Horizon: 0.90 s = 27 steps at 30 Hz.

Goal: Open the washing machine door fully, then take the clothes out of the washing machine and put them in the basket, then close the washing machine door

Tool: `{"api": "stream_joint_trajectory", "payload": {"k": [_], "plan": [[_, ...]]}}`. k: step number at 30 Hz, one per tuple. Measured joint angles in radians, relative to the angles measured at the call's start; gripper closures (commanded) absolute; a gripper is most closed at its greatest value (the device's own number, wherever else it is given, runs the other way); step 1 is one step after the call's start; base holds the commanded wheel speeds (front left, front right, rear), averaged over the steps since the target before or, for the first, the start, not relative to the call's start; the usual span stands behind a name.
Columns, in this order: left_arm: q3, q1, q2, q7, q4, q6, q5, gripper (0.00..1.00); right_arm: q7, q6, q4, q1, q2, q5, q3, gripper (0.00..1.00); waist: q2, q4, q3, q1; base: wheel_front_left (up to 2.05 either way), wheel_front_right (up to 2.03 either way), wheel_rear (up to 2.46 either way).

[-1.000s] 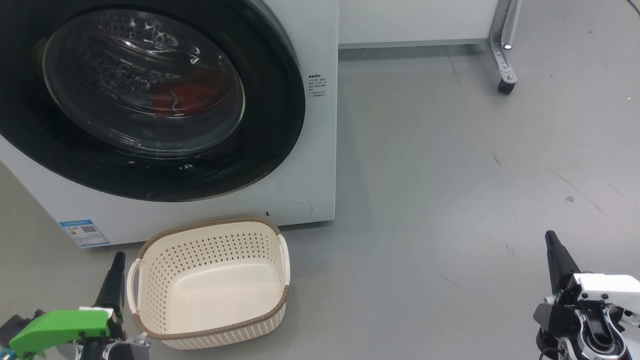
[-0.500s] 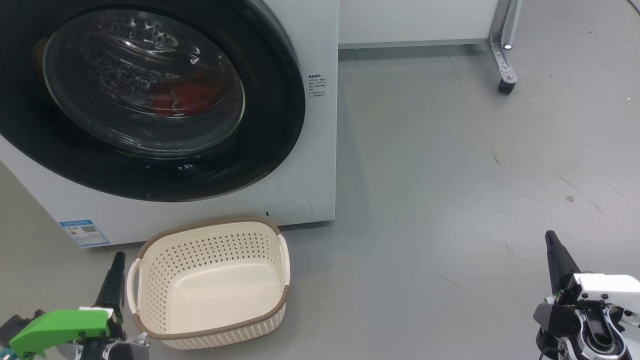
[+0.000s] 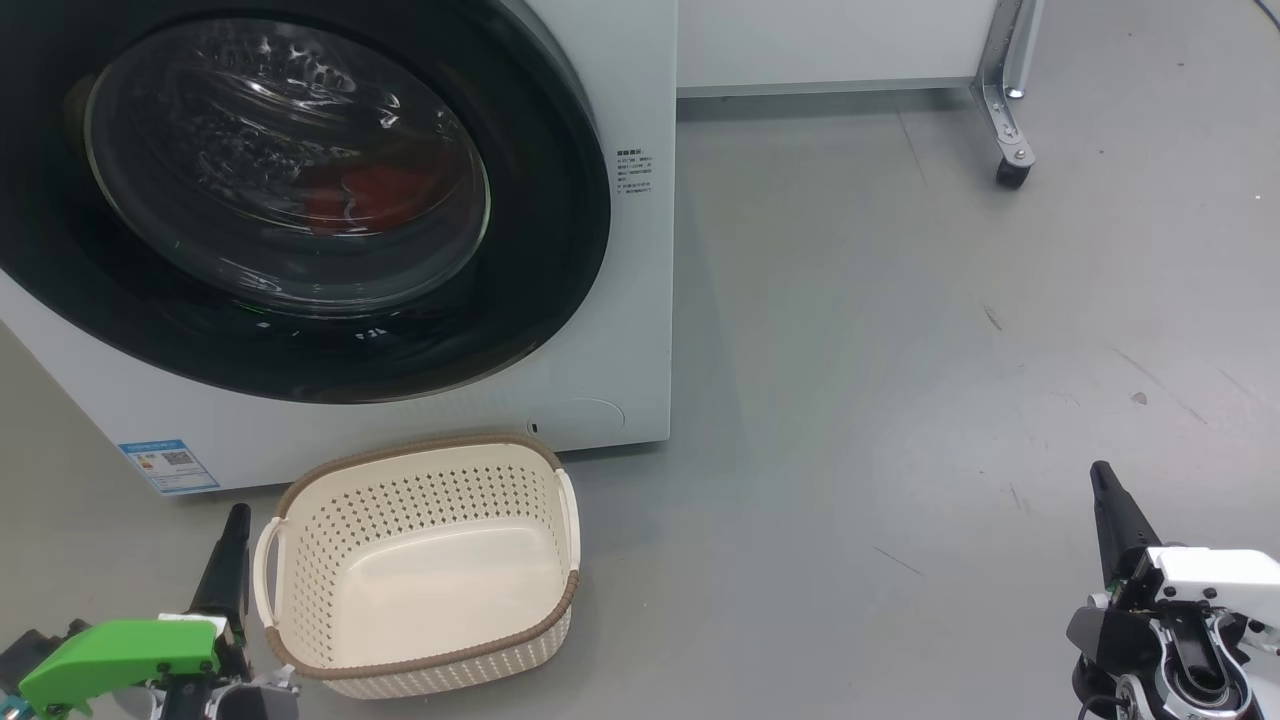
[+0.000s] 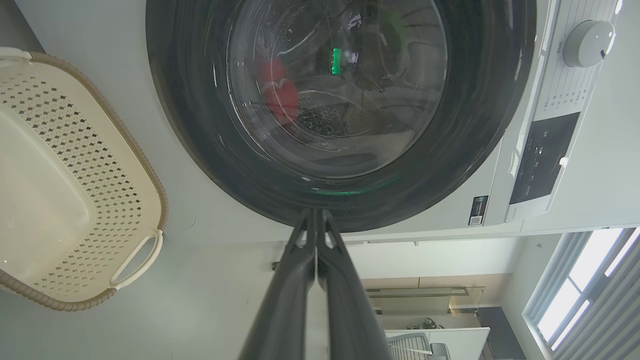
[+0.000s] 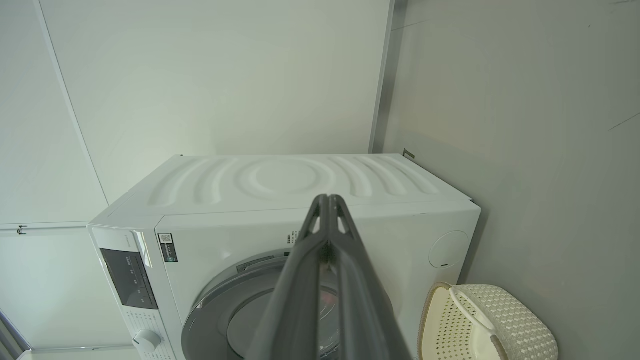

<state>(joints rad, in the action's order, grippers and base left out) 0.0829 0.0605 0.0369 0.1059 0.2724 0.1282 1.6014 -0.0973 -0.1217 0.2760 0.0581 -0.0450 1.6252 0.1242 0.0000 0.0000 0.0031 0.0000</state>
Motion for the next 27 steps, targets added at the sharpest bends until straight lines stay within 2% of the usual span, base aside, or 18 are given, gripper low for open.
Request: {"api": "stream_joint_trajectory", "payload": {"k": [9,10,17,27], "plan": [[0.000,0.000,0.000,0.000,0.000,0.000,0.000,1.00,0.000,0.000,0.000,0.000,0.000,0.000,0.000,1.00,0.0000,0.000,0.000,0.0000,0.00,0.00,0.00],[0.000,-0.001,0.000,0.000,0.002,0.000,0.000,0.00,0.000,0.000,0.002,-0.001,0.001,0.000,0.000,0.00,0.0000,0.000,0.000,0.0000,0.00,0.00,0.00],[-0.007,-0.054,-0.027,-0.002,0.068,0.000,0.000,0.00,0.000,0.001,0.063,-0.064,0.034,0.000,-0.004,0.00,0.0000,0.000,0.000,0.0000,0.00,0.00,0.00],[-0.015,-0.051,-0.027,-0.019,0.066,0.000,-0.004,0.00,0.003,0.001,0.059,-0.053,0.032,-0.019,-0.016,0.00,0.0000,0.001,0.002,0.0000,0.00,0.00,0.00]]}}
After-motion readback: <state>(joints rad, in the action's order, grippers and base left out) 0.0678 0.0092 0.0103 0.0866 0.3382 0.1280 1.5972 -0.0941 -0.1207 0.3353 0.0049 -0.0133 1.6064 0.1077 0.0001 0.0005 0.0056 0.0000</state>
